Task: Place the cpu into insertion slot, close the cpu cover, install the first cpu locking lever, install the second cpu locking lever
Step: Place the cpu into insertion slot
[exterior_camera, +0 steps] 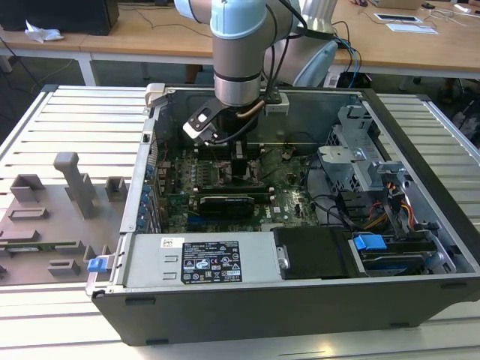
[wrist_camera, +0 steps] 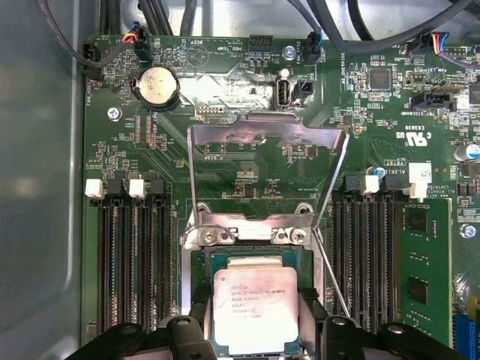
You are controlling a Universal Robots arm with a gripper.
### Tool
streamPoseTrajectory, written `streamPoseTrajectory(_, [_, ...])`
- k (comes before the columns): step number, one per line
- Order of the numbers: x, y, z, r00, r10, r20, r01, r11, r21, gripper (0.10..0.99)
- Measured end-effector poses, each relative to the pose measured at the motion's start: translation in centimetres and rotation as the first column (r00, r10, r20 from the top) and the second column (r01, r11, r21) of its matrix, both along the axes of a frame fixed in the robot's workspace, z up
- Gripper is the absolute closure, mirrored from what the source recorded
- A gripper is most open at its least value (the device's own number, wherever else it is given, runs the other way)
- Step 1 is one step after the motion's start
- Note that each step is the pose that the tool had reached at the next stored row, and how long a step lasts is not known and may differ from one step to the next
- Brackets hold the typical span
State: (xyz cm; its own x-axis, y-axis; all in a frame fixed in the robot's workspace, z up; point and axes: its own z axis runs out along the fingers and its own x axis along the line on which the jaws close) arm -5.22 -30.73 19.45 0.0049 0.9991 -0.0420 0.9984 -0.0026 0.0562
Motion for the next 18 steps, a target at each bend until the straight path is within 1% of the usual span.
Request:
streamPoseTrajectory(2, [0.02,0.0,0.0,1.0,0.0,0.0001,0.0,1.0,0.0,0.541])
streamPoseTrajectory(3, [0.05,-0.04,0.01,1.0,0.0,0.0039,0.0,1.0,-0.004,0.541])
streamPoseTrajectory(4, [0.08,-0.05,0.01,1.0,0.0,0.0061,0.0,1.0,-0.004,0.525])
streamPoseTrajectory(5, [0.09,-0.04,0.0,1.0,0.0,0.0064,0.0,1.0,-0.004,0.486])
streamPoseTrajectory(7, [0.09,-0.05,0.01,1.0,0.0,0.0062,0.0,1.0,-0.004,0.486])
streamPoseTrajectory(10, [0.1,-0.3,0.22,1.0,0.0,0.0069,0.0,1.0,-0.004,0.486])
streamPoseTrajectory(12, [0.09,-0.33,0.24,1.0,0.0,0.0063,0.0,1.0,-0.003,0.486])
streamPoseTrajectory(13, [0.09,-0.34,0.26,1.0,0.0,0.0061,0.0,1.0,0.002,0.486])
streamPoseTrajectory(14, [0.09,-0.34,0.25,1.0,0.0,0.0063,0.0,0.9999,0.013,0.486])
streamPoseTrajectory(15, [0.09,-0.33,0.25,1.0,0.0,0.0062,0.0,0.9998,0.022,0.486])
streamPoseTrajectory(16, [0.09,-0.33,0.25,1.0,0.0,0.0062,0.0,0.9996,0.027,0.486])
streamPoseTrajectory(18, [0.09,-0.33,0.24,1.0,0.001,0.0063,-0.001,0.9996,0.028,0.486])
